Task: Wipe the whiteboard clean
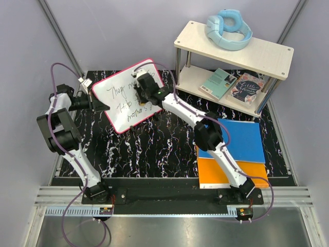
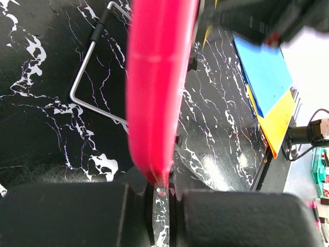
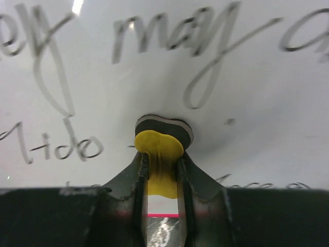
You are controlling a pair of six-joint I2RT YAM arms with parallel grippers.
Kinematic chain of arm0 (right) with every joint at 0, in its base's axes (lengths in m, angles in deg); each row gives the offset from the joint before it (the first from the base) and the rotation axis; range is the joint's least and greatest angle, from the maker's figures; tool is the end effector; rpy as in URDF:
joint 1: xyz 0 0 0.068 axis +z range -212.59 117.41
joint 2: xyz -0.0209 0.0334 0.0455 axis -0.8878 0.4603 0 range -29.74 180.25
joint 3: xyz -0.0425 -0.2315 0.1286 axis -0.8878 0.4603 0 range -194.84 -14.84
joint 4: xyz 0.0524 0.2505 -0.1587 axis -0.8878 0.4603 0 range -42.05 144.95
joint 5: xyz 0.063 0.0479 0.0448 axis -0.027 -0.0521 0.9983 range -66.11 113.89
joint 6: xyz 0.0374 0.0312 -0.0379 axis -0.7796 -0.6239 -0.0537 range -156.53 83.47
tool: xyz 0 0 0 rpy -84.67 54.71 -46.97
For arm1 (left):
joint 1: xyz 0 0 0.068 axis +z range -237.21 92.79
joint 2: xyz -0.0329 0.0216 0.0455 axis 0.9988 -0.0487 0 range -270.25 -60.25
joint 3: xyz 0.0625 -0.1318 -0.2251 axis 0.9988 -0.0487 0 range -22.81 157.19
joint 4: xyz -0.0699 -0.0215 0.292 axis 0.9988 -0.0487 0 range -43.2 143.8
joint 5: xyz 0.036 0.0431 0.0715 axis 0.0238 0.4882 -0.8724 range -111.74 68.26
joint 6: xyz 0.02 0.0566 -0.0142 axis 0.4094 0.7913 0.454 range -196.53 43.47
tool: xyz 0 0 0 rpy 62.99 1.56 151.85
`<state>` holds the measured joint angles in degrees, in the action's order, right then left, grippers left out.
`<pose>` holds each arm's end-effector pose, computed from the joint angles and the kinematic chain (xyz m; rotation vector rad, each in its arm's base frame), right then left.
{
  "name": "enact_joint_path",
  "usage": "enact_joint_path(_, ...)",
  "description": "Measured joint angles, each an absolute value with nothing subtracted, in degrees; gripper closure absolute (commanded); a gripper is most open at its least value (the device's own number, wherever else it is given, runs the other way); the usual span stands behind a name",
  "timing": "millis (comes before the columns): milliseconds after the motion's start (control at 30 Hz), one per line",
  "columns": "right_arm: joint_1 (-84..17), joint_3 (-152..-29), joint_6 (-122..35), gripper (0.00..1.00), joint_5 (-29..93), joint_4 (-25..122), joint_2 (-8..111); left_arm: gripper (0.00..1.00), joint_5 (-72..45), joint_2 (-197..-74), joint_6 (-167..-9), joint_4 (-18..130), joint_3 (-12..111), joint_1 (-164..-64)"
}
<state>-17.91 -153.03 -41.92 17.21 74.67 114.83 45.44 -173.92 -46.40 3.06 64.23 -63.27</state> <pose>0.4474 0.4349 0.2258 -0.6645 2.0646 0.3825 0.4081 0.1342 0.1861 0.2756 2.1522 -1.1714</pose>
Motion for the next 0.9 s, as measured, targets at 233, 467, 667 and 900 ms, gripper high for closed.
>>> enact_joint_path(233,-11.0,-152.99,-39.71,1.0,17.54,73.38,116.25,1.0,44.96,-173.92,-46.59,3.37,64.23,-63.29)
enact_joint_path(467,-5.95,-156.81,-36.76,1.0,14.59,73.18,119.44,1.0,44.67,-173.92,-46.66,3.74,64.23,-63.33)
enact_joint_path(667,-4.99,-160.38,-36.39,1.0,11.07,74.43,121.3,1.0,44.41,-173.92,-46.66,3.91,64.34,-63.33)
enact_joint_path(900,-5.62,-162.56,-39.08,1.0,11.42,72.22,122.06,1.0,44.19,-173.92,-46.62,3.63,64.5,-63.44)
